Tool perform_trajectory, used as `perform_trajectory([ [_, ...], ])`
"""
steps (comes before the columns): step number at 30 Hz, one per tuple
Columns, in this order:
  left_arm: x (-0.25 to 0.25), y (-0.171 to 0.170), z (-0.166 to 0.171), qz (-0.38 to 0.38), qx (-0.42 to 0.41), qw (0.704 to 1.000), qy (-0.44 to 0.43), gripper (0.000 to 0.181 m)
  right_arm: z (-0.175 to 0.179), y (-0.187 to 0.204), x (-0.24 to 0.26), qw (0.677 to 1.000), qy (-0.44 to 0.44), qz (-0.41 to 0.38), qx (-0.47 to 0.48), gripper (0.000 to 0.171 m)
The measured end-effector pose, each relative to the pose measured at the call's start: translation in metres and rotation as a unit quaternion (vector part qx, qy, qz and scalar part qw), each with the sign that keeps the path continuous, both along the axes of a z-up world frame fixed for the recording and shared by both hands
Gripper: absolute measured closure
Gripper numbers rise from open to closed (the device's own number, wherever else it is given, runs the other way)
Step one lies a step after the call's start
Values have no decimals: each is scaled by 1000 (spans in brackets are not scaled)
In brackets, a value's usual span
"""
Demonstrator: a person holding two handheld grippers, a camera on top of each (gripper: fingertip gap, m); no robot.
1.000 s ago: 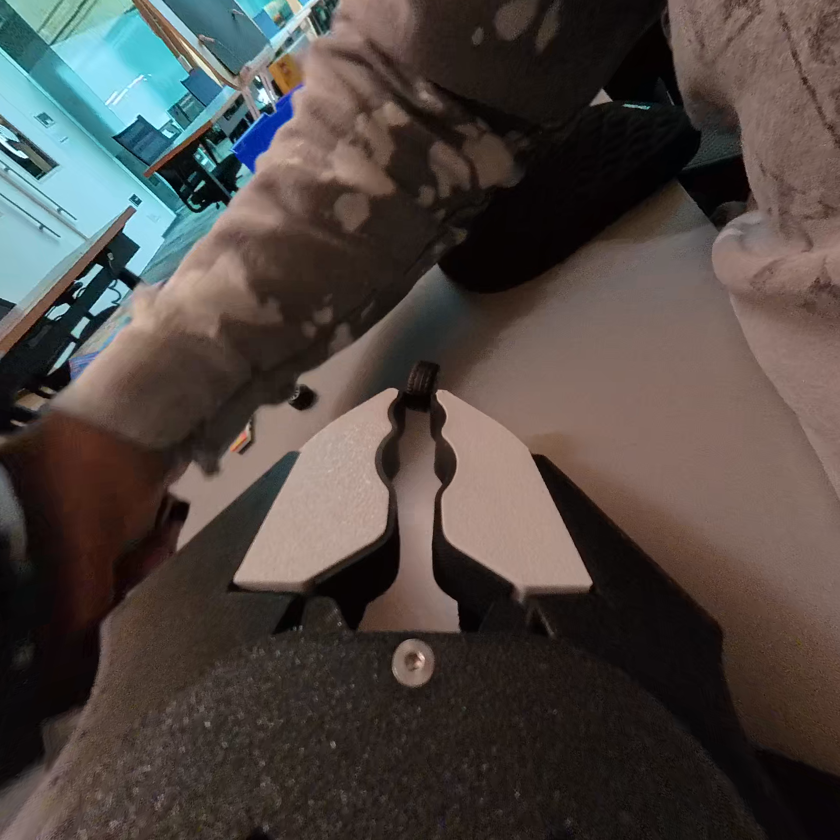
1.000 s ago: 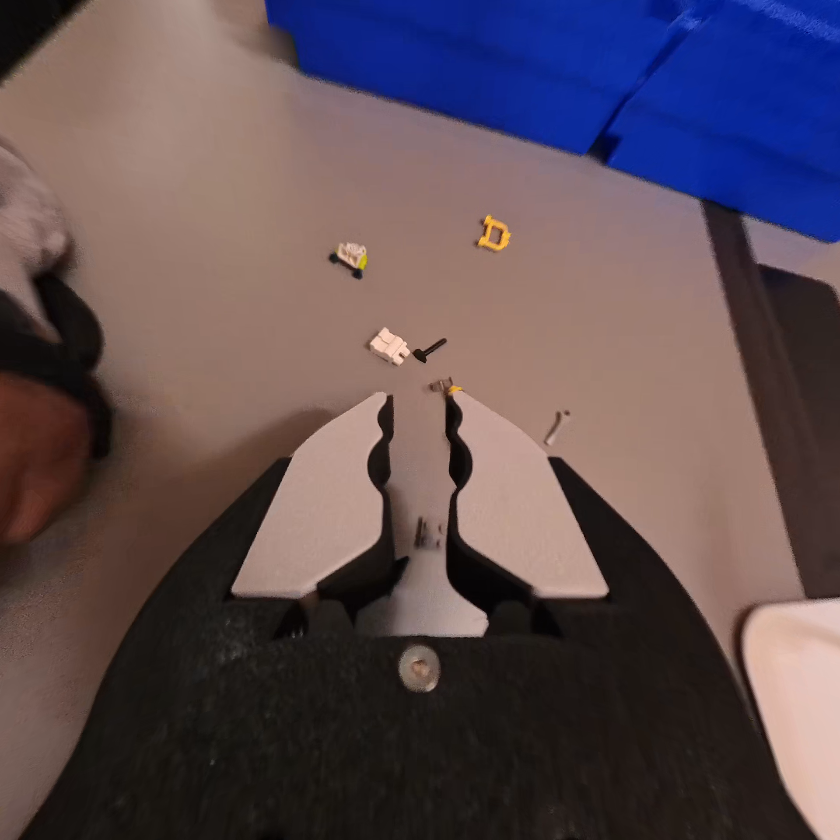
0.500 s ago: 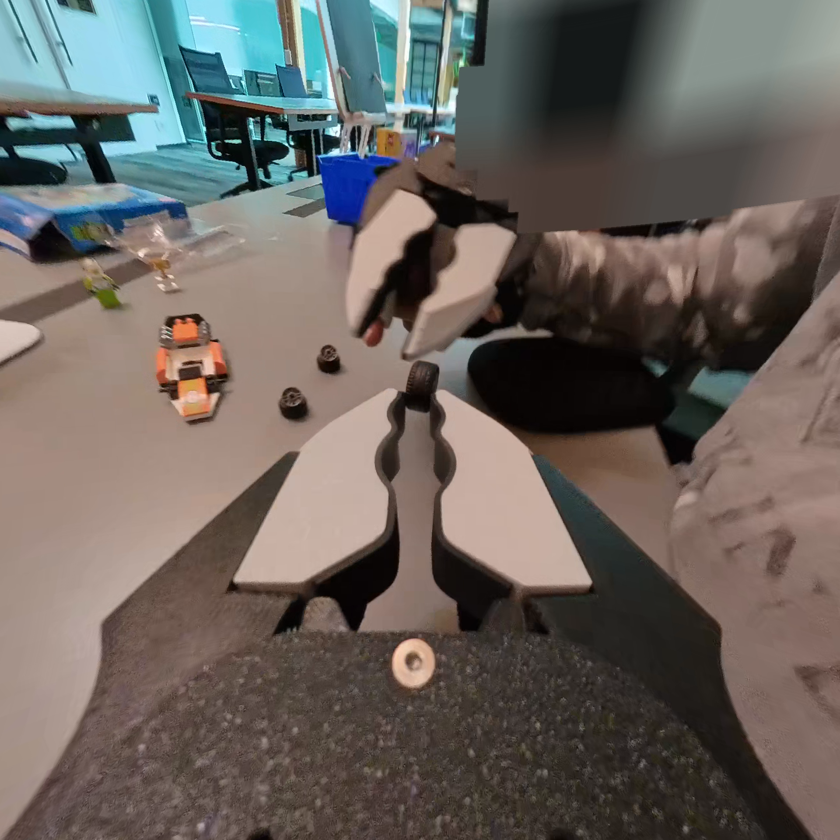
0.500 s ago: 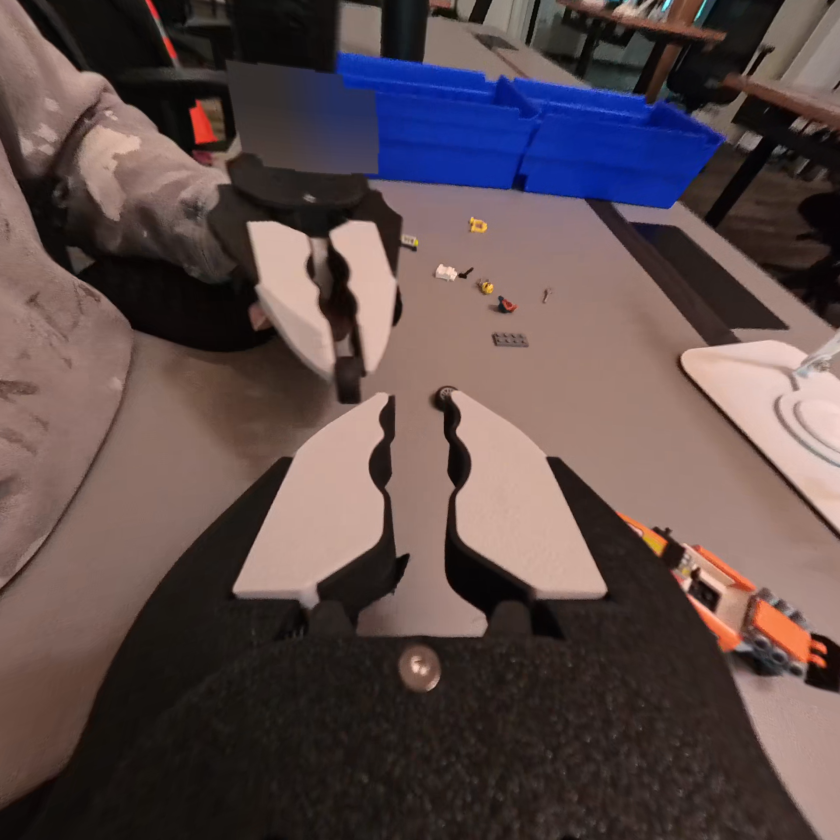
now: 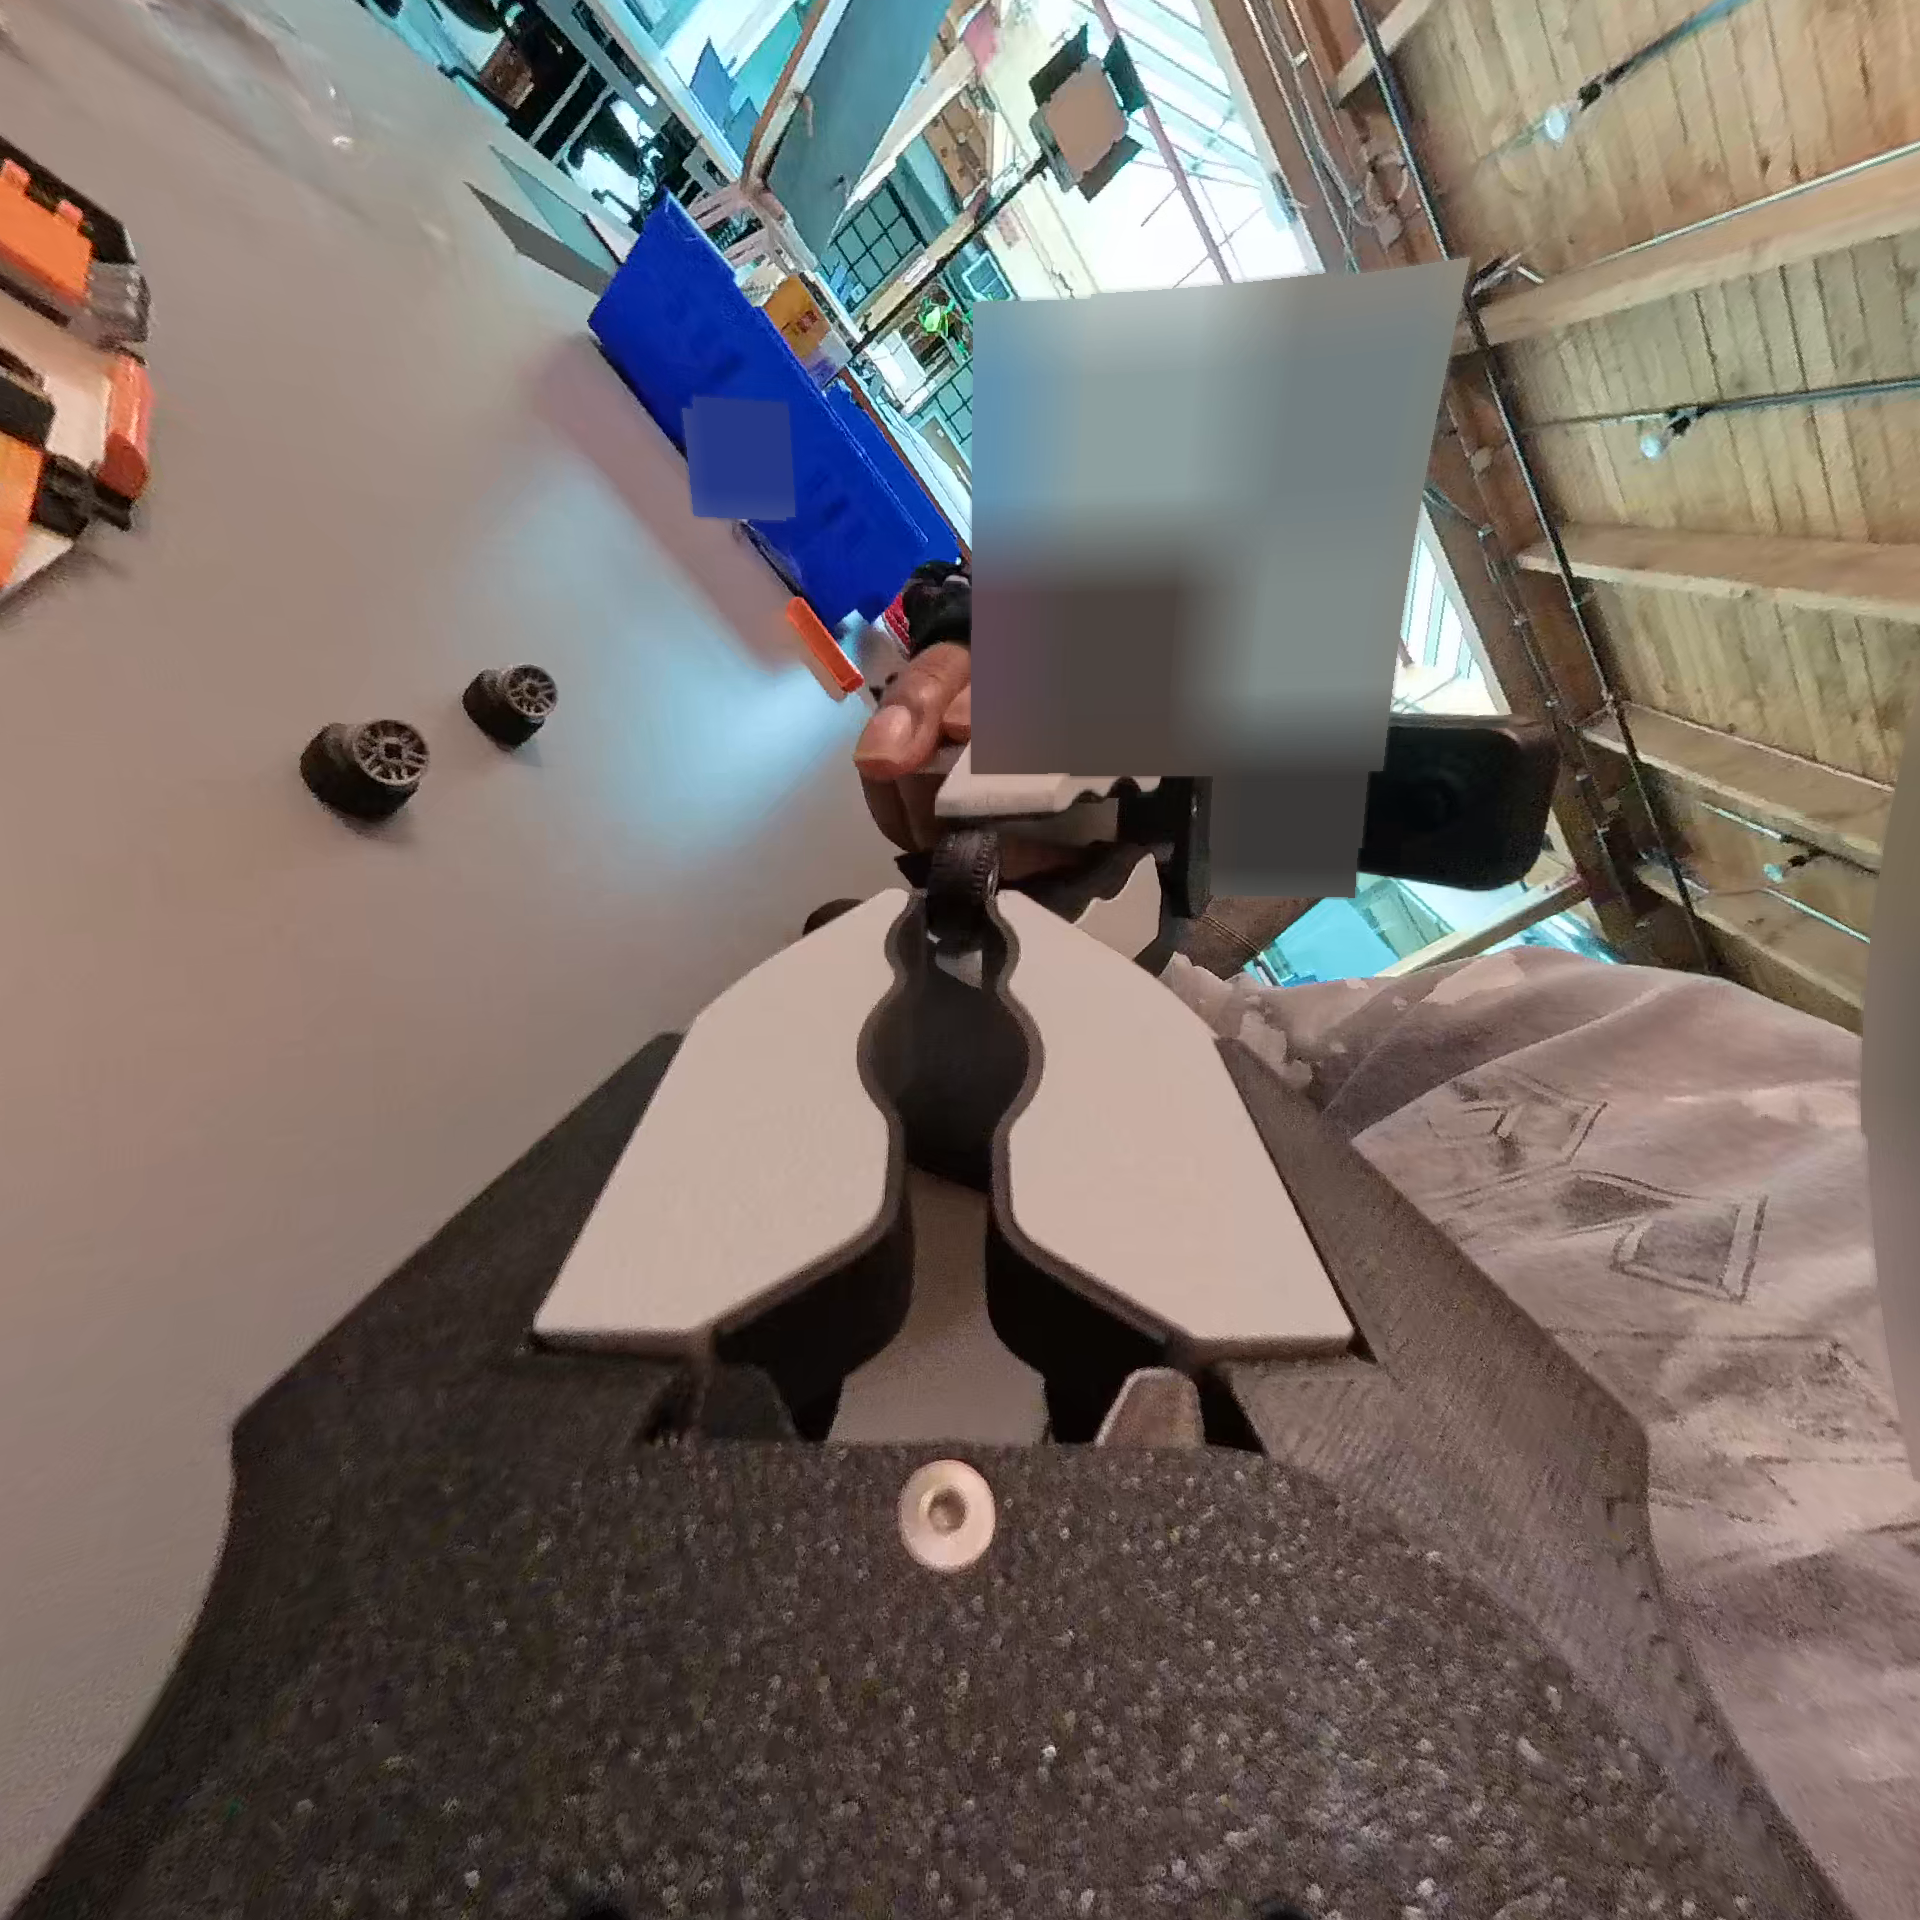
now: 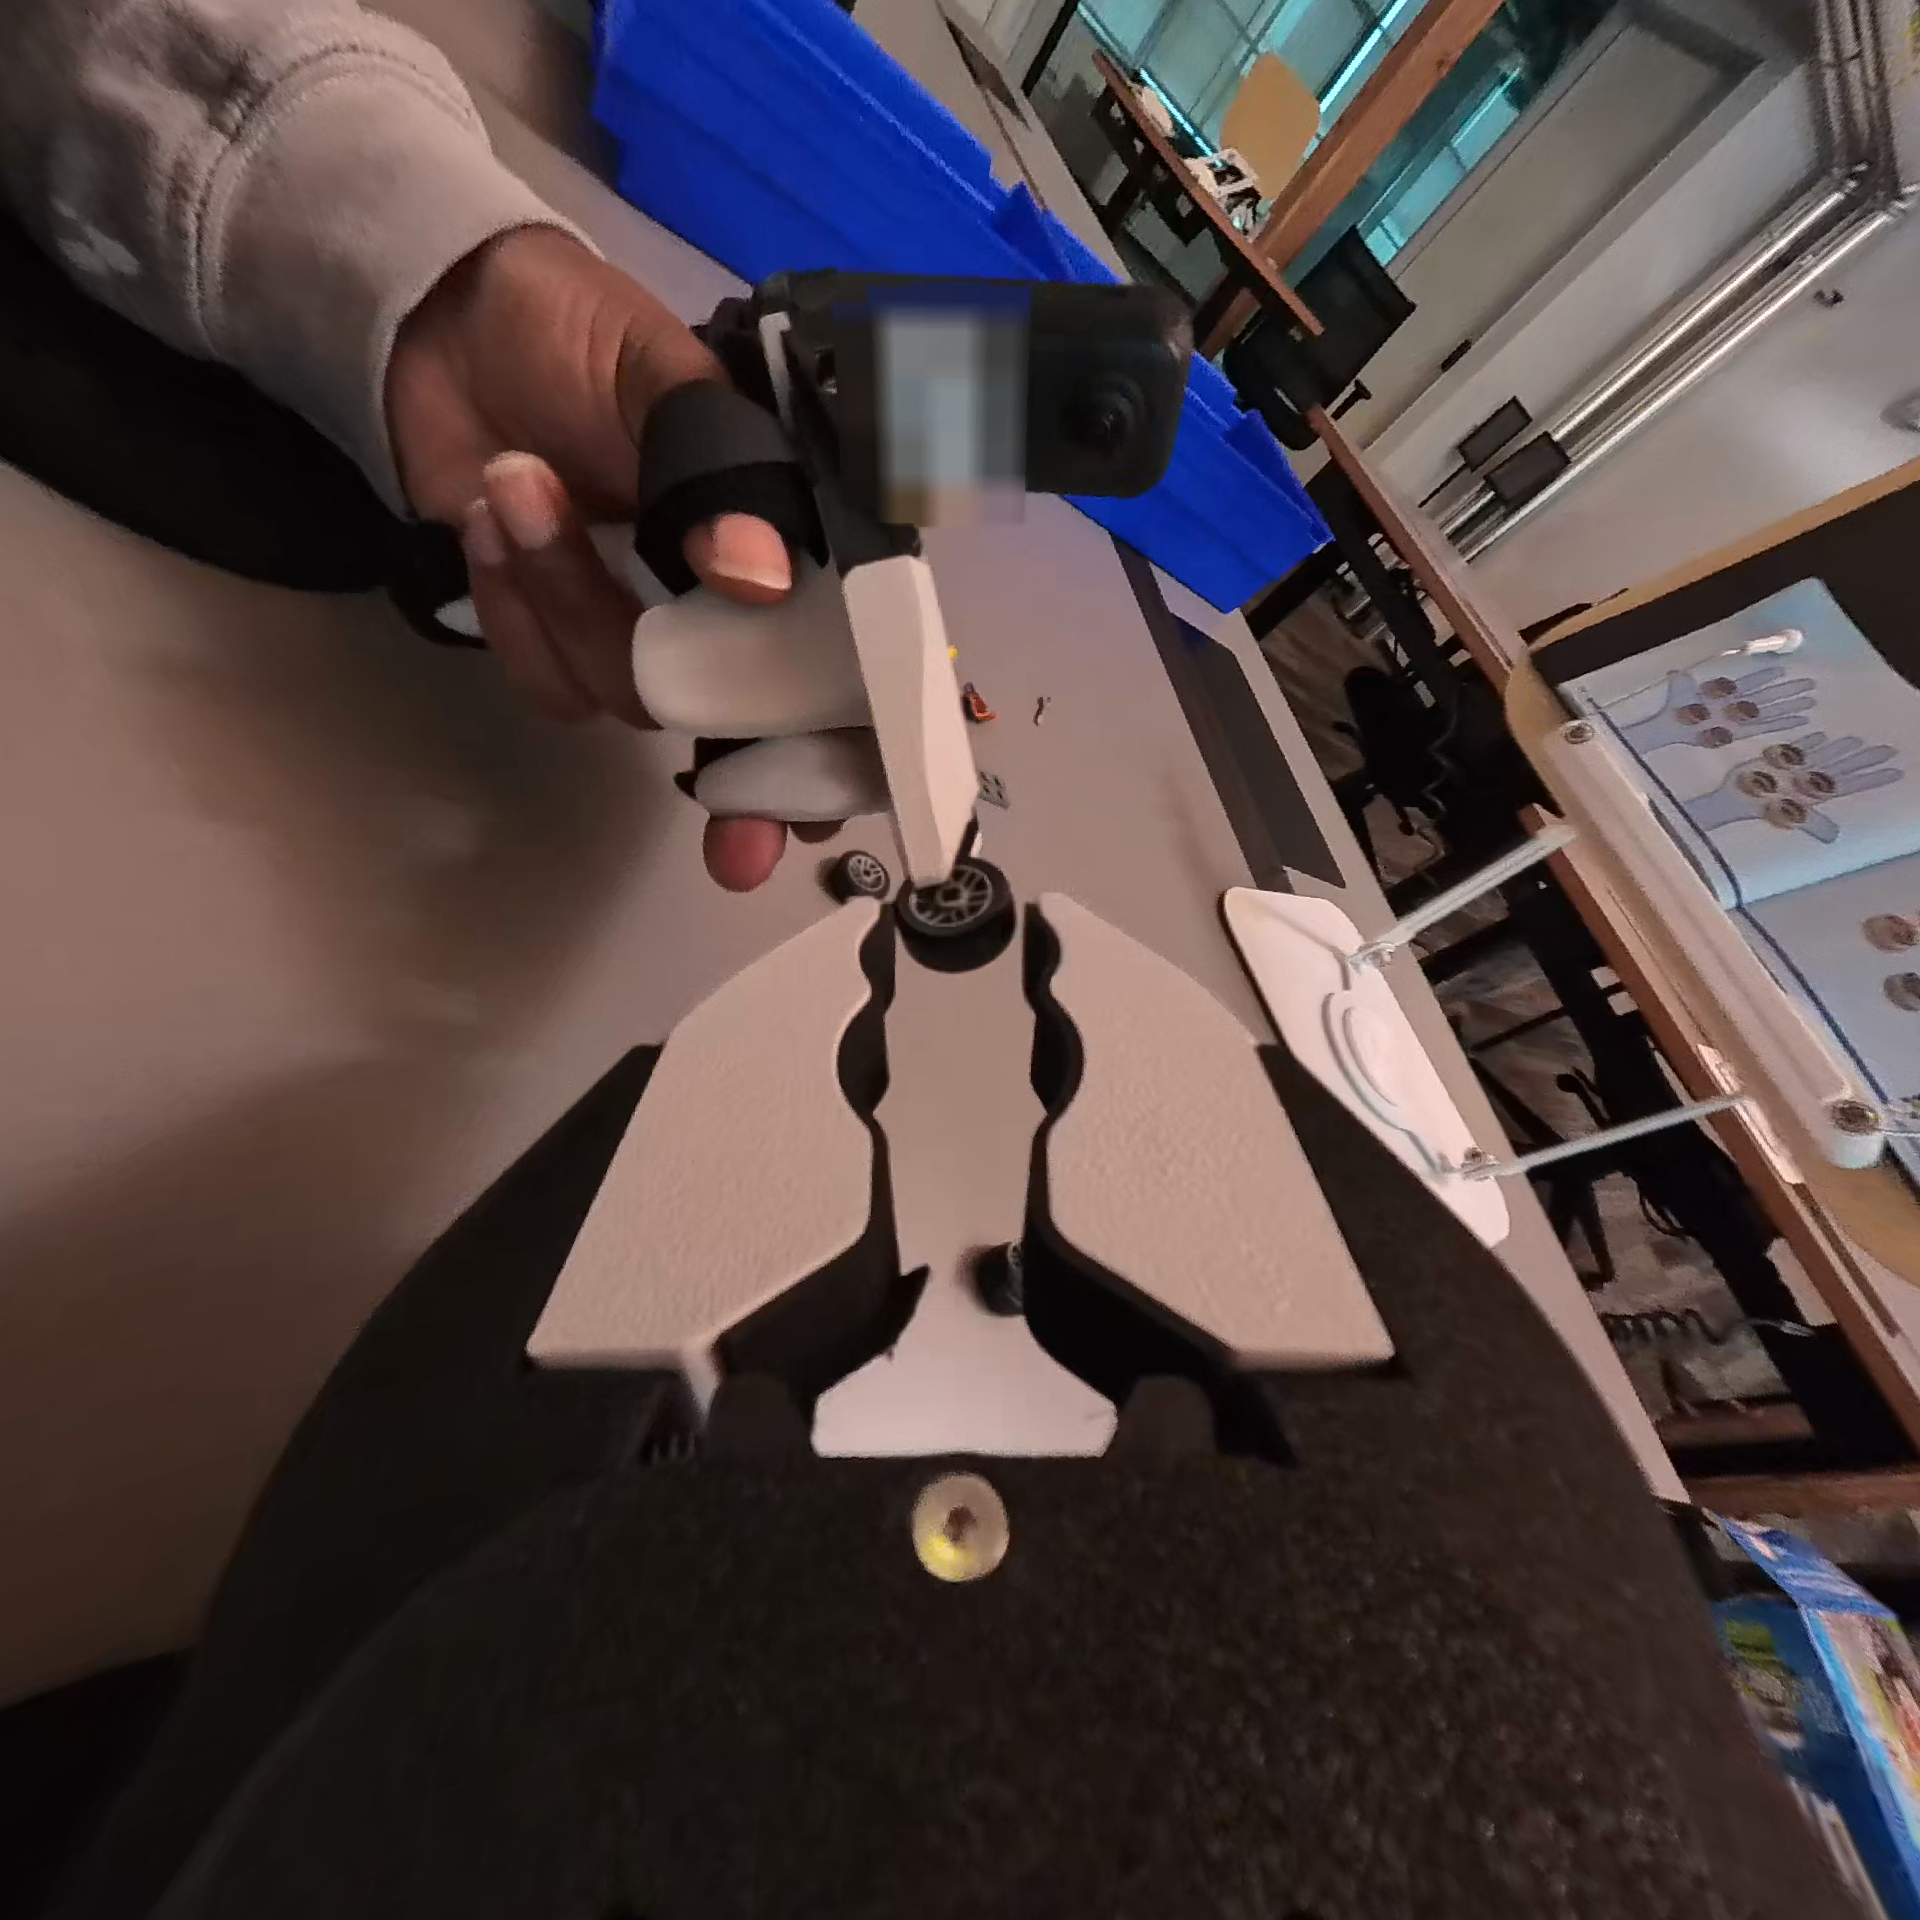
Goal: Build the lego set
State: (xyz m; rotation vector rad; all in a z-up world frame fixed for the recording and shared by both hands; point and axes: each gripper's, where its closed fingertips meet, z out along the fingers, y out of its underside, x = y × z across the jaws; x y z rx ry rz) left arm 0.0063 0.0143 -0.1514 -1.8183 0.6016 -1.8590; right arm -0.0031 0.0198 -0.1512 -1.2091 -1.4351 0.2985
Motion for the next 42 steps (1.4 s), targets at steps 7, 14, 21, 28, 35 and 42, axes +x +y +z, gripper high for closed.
perform_trajectory([
  [7,-4,4,-9,18,55,998,30,167,-12,3,0,997,26,4,-76,150],
  [14,-20,15,-19,65,167,978,106,162,-39,27,2,983,28,-53,-171,150],
  [21,-49,50,-29,166,310,905,238,166,-84,62,-4,945,-18,-139,-296,150],
  [28,-73,70,-28,219,377,849,299,169,-99,63,-21,936,-57,-131,-322,150],
  [35,-82,77,-26,234,371,850,290,169,-104,57,-17,935,-90,-131,-316,148],
  [42,-72,70,-32,211,396,843,298,170,-102,55,-15,940,-84,-126,-306,143],
])
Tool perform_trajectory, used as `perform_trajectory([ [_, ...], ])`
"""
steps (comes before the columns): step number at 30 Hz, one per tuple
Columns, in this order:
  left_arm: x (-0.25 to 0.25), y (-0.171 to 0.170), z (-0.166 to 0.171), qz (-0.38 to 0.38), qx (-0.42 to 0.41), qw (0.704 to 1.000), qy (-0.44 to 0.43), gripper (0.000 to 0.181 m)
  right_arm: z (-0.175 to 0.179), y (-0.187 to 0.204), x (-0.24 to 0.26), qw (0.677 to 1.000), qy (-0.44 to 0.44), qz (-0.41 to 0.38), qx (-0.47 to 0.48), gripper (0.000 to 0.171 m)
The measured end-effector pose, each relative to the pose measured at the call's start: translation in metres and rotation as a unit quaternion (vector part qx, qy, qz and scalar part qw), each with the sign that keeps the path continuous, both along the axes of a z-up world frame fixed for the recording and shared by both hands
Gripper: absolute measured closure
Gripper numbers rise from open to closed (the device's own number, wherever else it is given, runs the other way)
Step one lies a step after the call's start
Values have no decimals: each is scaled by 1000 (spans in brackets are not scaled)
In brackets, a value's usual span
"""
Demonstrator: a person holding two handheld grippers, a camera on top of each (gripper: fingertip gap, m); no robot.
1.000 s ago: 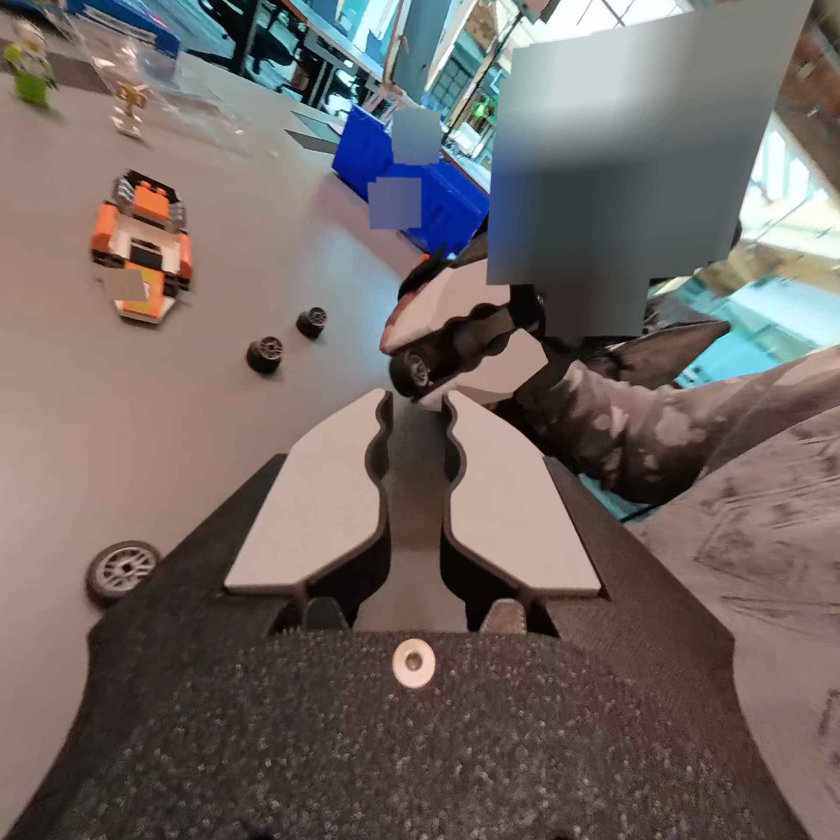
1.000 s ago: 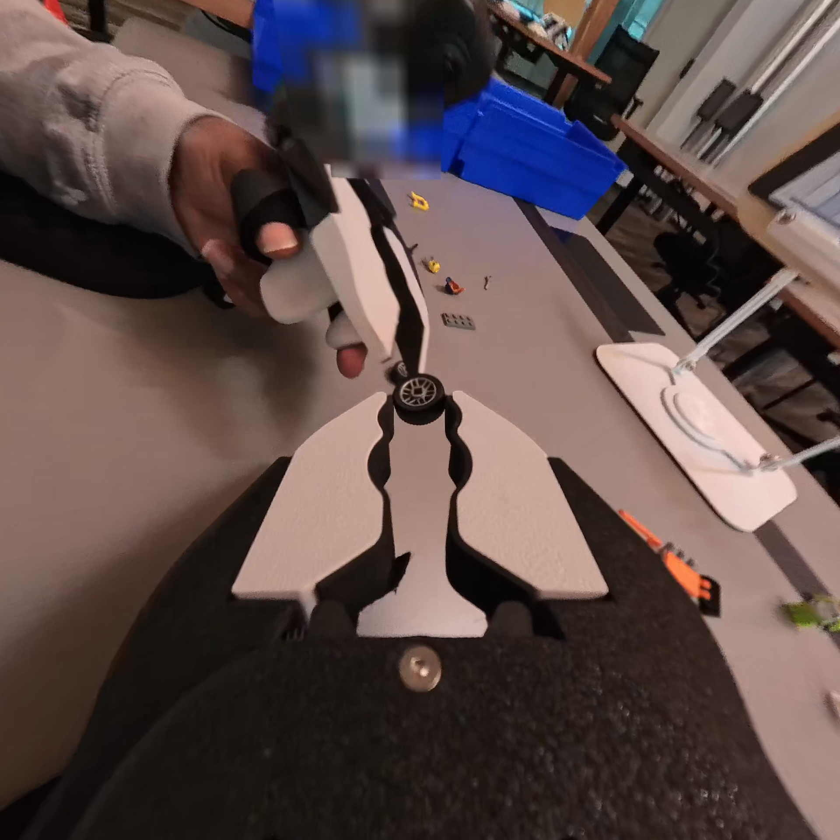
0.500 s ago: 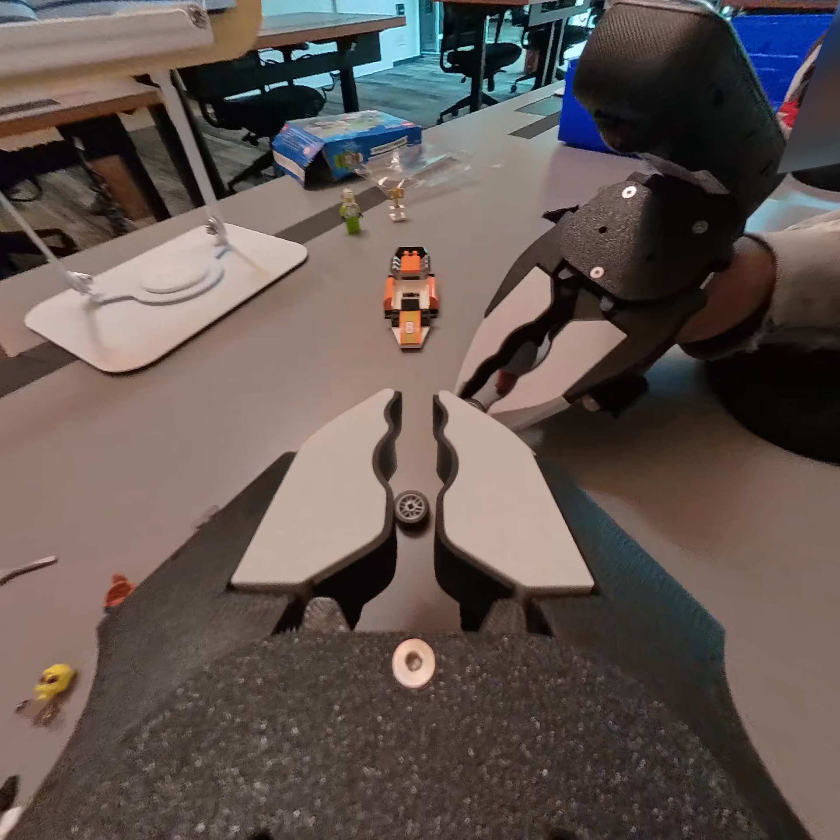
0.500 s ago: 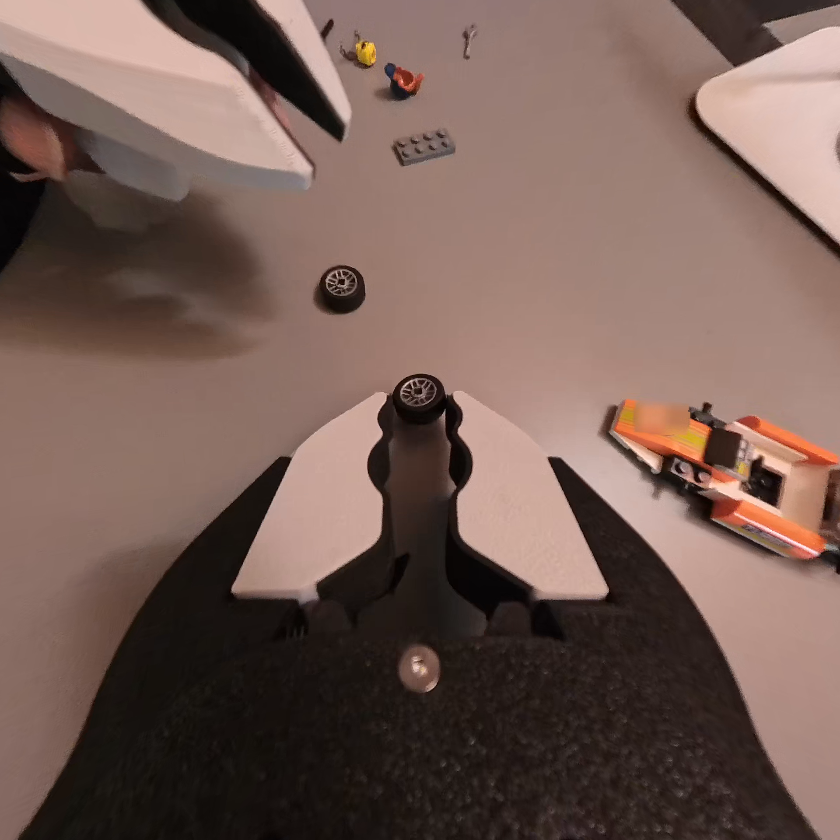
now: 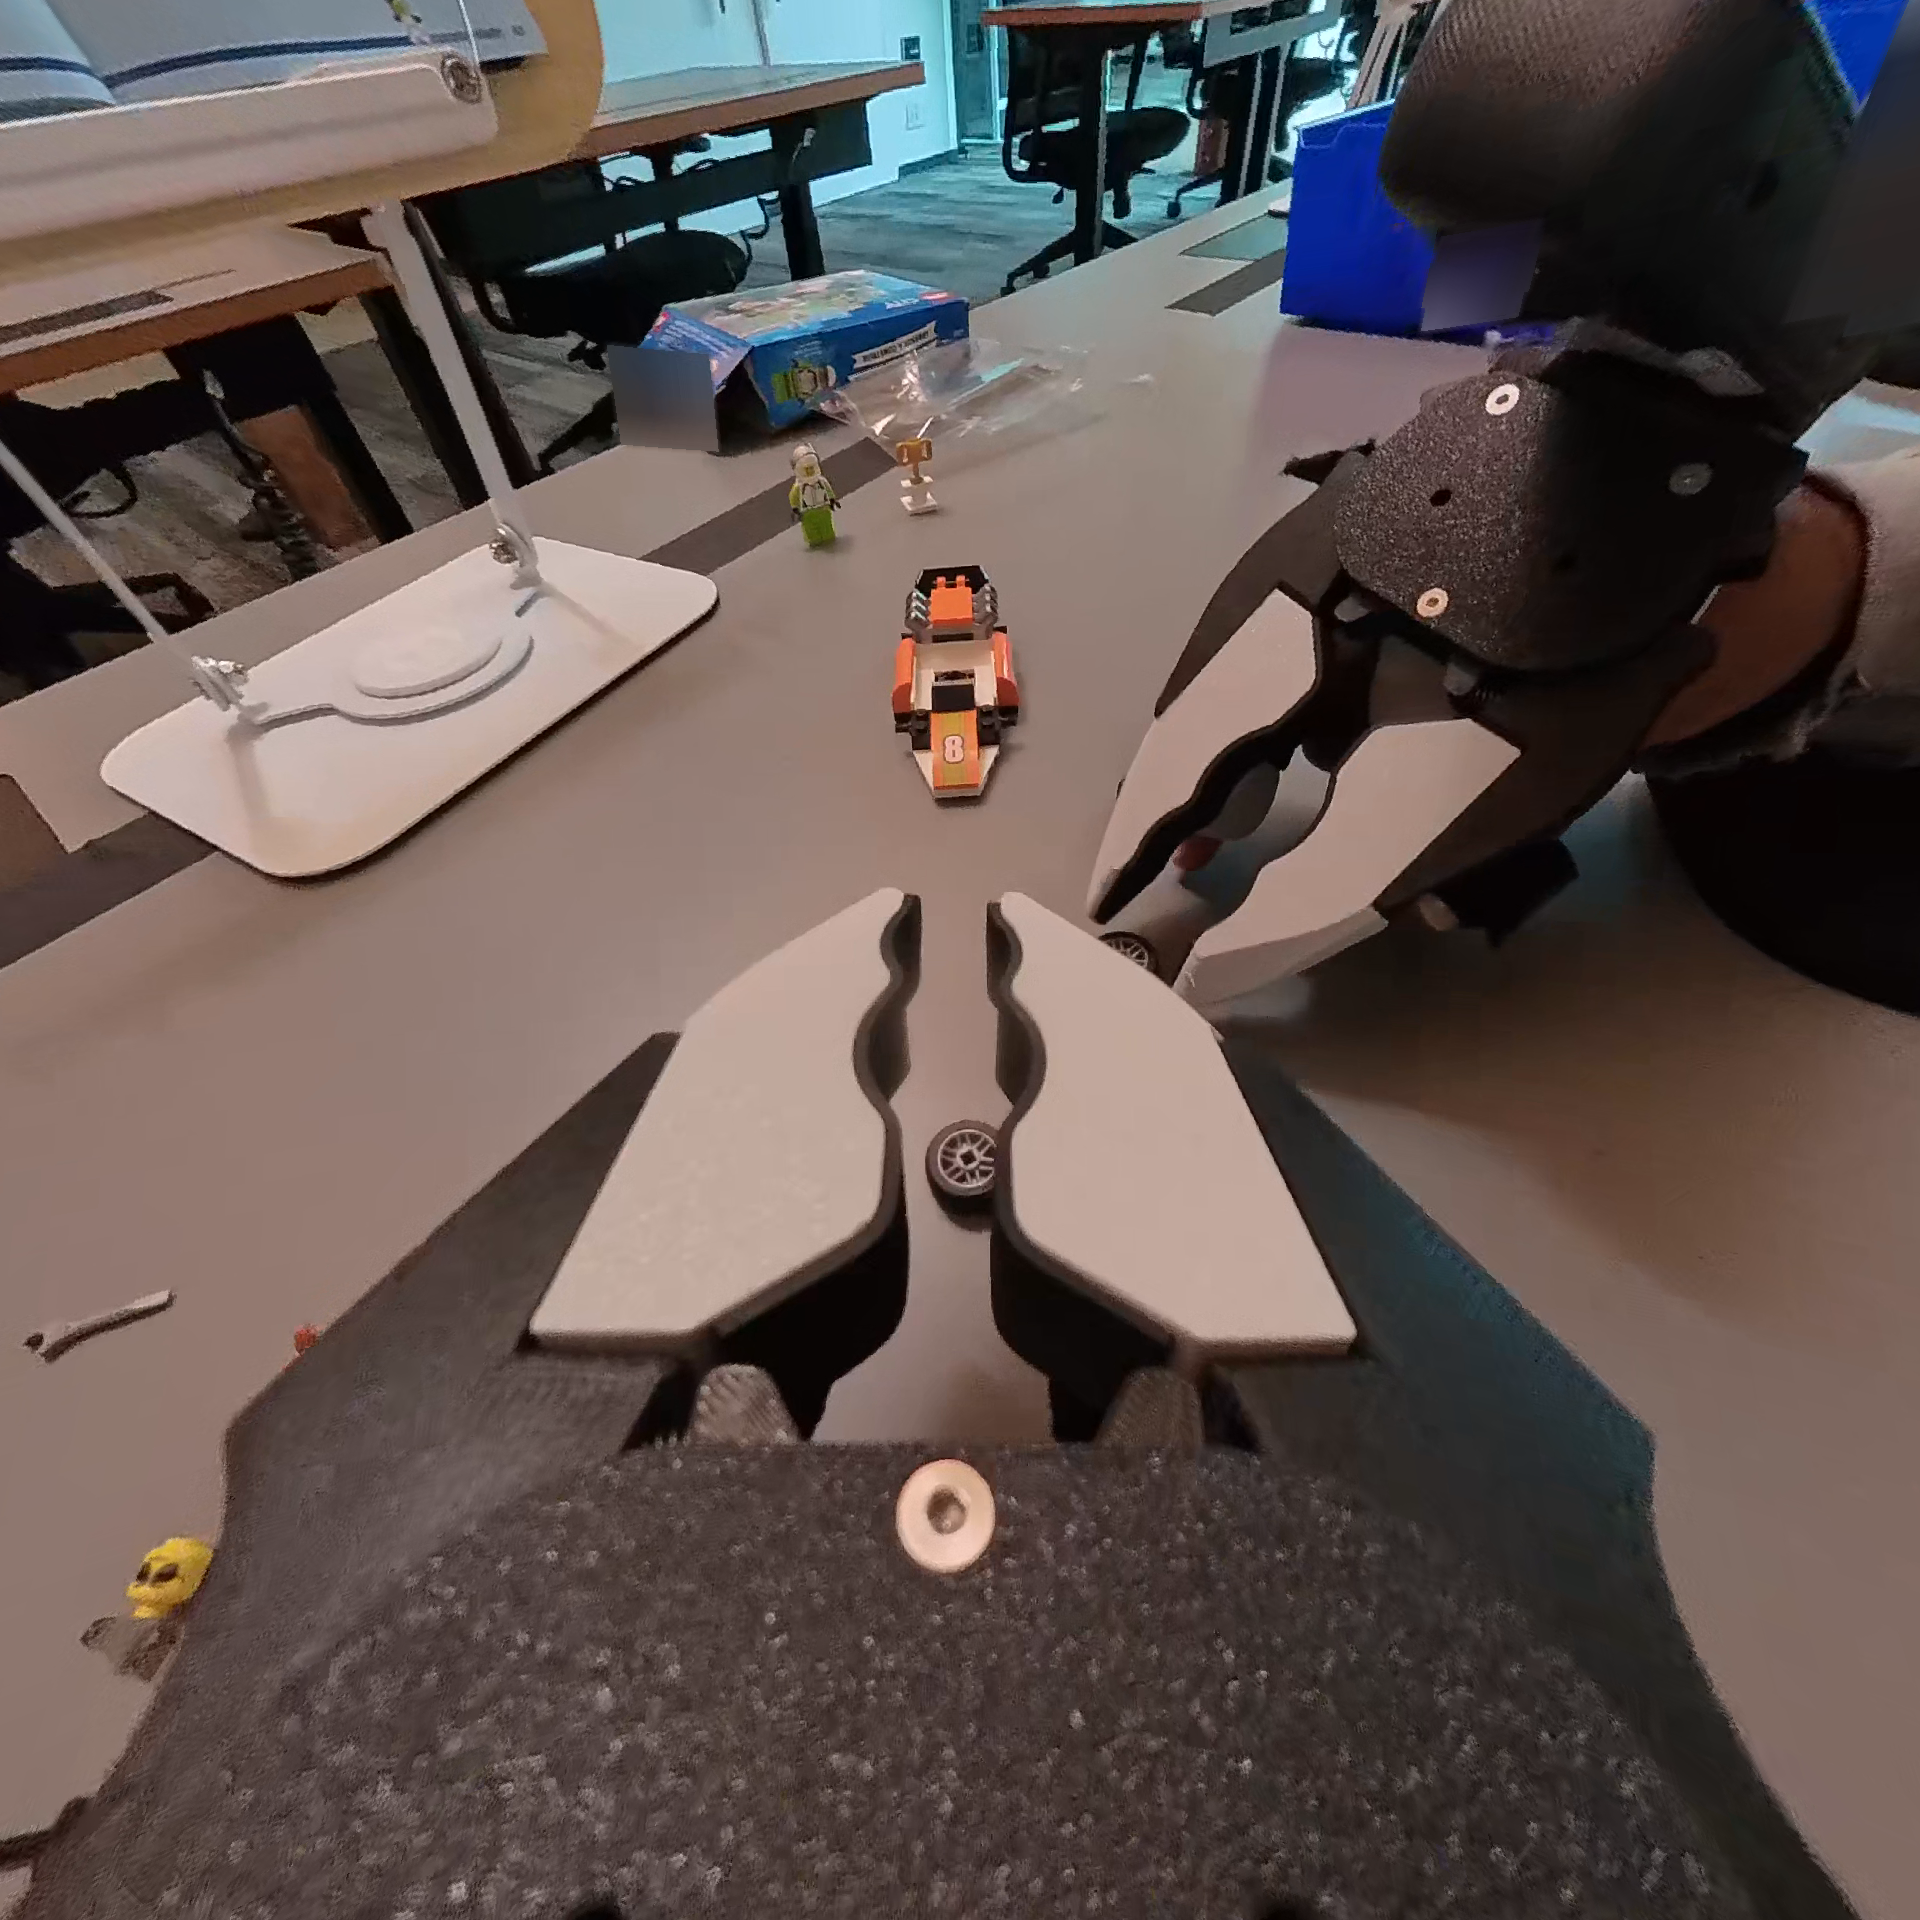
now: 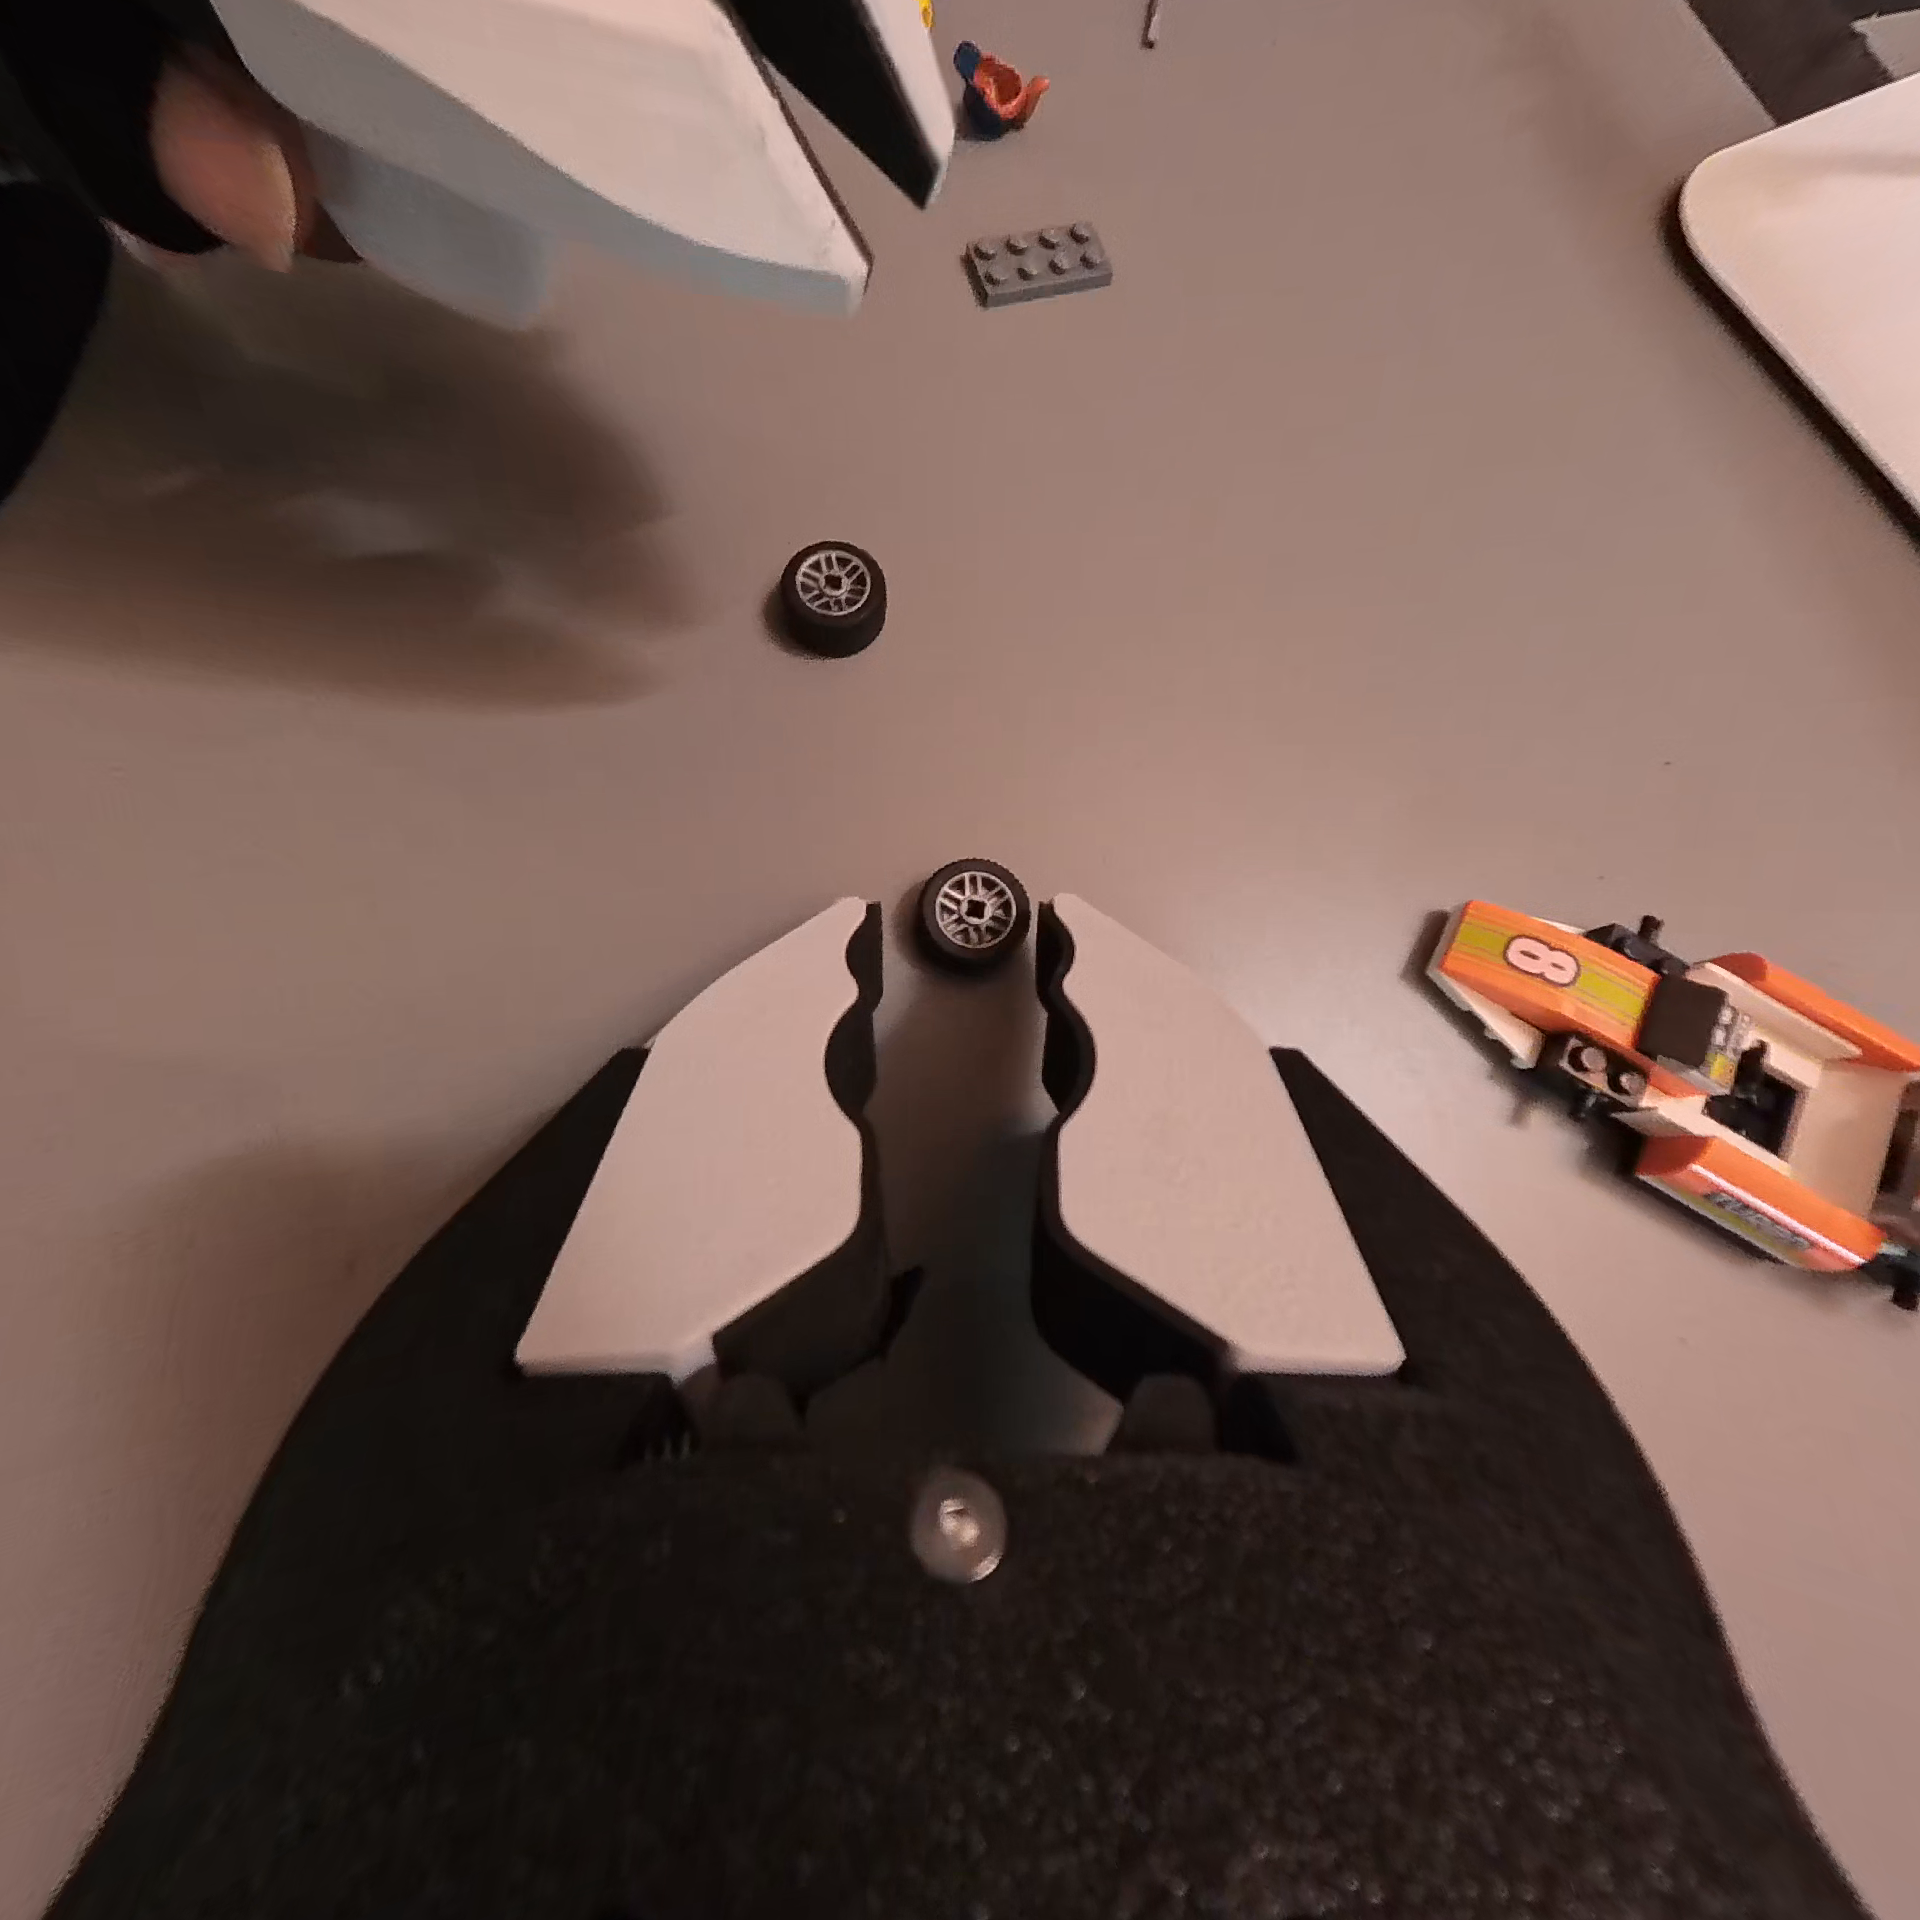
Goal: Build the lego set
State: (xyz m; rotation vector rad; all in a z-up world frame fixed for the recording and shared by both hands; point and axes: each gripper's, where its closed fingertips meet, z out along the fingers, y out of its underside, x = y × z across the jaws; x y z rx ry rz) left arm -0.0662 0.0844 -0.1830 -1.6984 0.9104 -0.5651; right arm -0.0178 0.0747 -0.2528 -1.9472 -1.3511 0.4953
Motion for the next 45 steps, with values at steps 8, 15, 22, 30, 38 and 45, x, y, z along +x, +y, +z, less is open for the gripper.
perform_trajectory([
  [8,8,-11,-2,-32,-10,999,-2,169,48,34,59,993,56,-74,79,141],
  [15,17,-15,-21,-51,-7,998,43,168,6,34,126,992,-54,-84,78,141],
  [22,22,-17,-40,-58,0,994,94,167,-3,31,132,992,-70,-72,75,142],
  [30,21,-11,-40,-44,-7,995,89,169,13,30,100,994,-41,-30,93,139],
  [38,20,-10,-38,-42,-6,996,80,169,2,31,74,993,-99,52,27,140],
  [45,21,-11,-36,-50,-11,996,71,170,-4,29,72,982,-145,120,-11,141],
])
